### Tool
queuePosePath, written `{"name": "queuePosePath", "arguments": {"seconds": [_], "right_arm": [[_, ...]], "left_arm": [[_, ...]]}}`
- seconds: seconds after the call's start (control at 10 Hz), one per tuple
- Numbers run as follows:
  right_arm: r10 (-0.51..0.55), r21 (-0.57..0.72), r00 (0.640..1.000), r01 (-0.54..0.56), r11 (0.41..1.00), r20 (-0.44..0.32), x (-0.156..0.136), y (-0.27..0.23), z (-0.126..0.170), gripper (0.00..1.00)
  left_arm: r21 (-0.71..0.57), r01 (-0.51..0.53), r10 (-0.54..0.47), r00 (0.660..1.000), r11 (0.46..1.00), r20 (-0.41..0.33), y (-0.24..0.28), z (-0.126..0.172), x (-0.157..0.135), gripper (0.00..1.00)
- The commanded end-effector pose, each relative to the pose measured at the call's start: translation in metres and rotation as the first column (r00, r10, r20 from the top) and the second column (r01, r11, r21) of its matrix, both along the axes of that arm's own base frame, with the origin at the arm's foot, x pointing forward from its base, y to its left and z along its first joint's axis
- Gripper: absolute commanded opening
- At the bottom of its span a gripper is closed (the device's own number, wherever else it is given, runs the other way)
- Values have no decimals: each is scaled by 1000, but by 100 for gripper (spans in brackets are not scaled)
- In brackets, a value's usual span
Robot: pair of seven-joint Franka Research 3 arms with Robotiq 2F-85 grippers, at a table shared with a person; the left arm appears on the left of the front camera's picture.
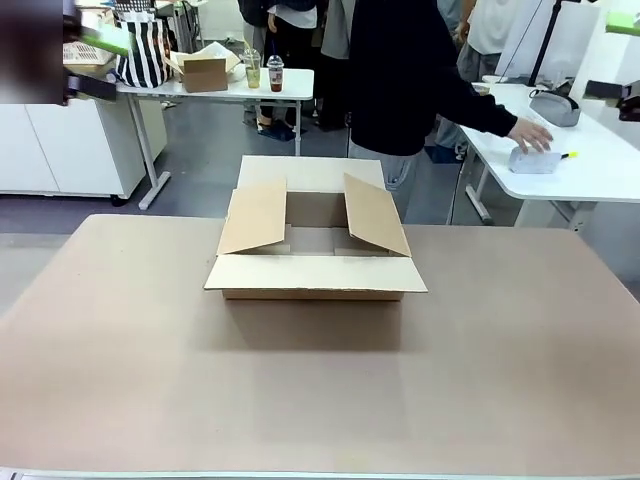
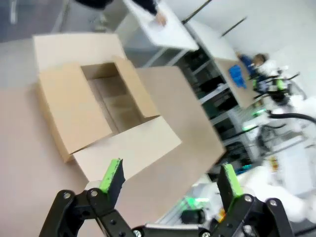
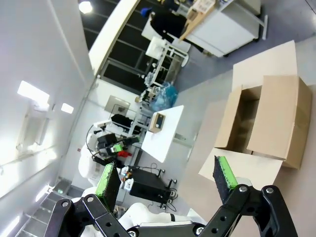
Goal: Pack the gift set into the box.
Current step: Place both hands on the side flaps of the Package Box and spread them outward.
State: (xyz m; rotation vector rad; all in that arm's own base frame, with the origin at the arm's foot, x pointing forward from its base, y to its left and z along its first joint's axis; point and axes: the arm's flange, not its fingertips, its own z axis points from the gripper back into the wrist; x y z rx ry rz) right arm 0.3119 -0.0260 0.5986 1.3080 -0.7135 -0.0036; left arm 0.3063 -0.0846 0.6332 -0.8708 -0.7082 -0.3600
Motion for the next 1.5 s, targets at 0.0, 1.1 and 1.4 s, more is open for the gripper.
{"name": "queuePosePath", "arguments": {"seconds": [0.0, 1.1, 1.4], "right_arm": [[1, 11, 999, -2, 1000, 40, 5, 3, 0, 100], [1, 11, 999, -2, 1000, 40, 5, 3, 0, 100], [1, 11, 999, -2, 1000, 40, 5, 3, 0, 100]], "left_arm": [[283, -112, 136, 989, 953, -65, -56, 17, 45, 100], [608, -373, 410, 908, 701, 85, -156, -82, 118, 100], [621, -296, 455, 883, 726, -112, -195, -98, 157, 100]]}}
